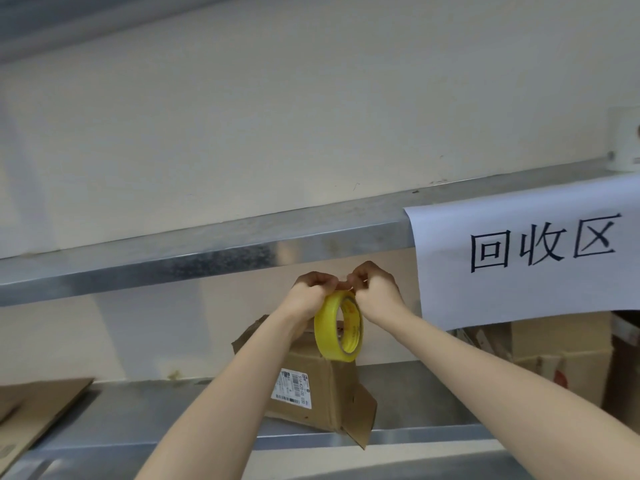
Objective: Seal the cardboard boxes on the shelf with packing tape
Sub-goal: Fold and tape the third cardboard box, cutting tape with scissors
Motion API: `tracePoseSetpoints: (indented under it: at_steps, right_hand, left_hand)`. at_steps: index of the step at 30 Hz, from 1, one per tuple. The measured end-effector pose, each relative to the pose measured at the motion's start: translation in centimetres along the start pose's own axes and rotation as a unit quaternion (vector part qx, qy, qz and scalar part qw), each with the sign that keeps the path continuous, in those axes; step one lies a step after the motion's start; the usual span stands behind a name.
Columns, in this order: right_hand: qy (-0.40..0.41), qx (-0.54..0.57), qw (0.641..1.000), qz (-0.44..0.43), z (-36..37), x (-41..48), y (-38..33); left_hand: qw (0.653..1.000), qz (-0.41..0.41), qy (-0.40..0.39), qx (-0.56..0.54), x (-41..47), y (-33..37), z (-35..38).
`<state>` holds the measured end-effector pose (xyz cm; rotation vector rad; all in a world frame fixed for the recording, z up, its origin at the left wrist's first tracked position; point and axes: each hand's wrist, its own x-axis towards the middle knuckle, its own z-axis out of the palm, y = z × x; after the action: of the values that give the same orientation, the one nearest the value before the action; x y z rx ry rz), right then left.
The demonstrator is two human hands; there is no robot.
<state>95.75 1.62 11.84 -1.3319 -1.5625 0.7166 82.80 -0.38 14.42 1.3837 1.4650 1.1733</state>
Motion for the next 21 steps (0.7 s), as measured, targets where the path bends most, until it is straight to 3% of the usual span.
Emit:
tracePoseSetpoints:
  at_steps: [3,11,16,18,21]
  right_hand:
    - [0.019,-0.019,1.000,0.004,0.4,-0.5,0.1]
    - [0.012,0.065,0.996,-0.056,-0.6,-1.4,-0.6]
    - [-0.115,-0.034,0.992,-0.035,-1.3,-1.9,0.6]
    - [-0.129,-0.032,0.990,-0.039,-1.2,-1.8,1.3]
    - [-0.134,0.004,0.990,-0.044,-1.2,-2.2,1.5]
  left_hand:
    - [1.000,-0.009,0.013,-0.008,0.0,-0.3,0.3]
    - [0.998,-0.020,0.058,-0.034,1.5,1.2,0.5]
    - [0.996,-0.014,0.051,-0.069,1.3,2.0,0.6]
    - [0.996,-0.012,0.027,-0.079,1.5,2.2,0.4]
    - [1.000,-0.011,-0.021,-0.012,2.2,2.6,-0.1]
